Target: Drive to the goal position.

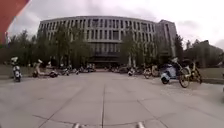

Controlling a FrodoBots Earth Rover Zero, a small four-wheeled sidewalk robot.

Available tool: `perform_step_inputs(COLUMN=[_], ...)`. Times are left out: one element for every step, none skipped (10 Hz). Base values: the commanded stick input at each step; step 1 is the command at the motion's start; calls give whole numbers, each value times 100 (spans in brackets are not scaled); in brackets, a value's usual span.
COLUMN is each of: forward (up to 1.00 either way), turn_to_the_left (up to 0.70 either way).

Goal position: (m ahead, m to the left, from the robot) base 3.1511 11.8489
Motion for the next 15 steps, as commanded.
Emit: perform_step_inputs(forward=[45, 45, 45, 45, 45, 45, 45, 45, 45, 45, 45, 45, 45, 45, 45], turn_to_the_left=[27, 27, 27, 24, 8, 0, 0, 0, 0, 0, 0, 0, 0, 0, 0])
